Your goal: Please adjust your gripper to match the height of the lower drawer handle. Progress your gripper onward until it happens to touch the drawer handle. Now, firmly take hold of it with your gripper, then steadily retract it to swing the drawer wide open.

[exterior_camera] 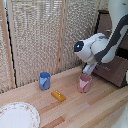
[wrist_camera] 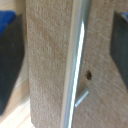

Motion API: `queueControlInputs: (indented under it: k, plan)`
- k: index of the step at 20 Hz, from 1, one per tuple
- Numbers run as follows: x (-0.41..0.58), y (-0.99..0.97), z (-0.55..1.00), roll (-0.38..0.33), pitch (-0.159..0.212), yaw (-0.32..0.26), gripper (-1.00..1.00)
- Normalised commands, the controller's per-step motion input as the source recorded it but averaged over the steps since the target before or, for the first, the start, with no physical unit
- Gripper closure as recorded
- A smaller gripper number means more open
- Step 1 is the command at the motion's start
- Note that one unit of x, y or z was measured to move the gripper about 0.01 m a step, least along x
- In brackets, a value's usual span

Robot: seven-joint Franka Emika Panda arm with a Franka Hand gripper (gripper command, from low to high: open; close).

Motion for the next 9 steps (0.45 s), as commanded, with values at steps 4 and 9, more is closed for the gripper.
queueControlInputs:
  k: [4,9]
  plan:
    - [0.214,0.14,0.75,0.095,-0.057,-0.084,-1.00]
    - [0.073,0.27,0.51,0.196,-0.034,-0.139,-1.00]
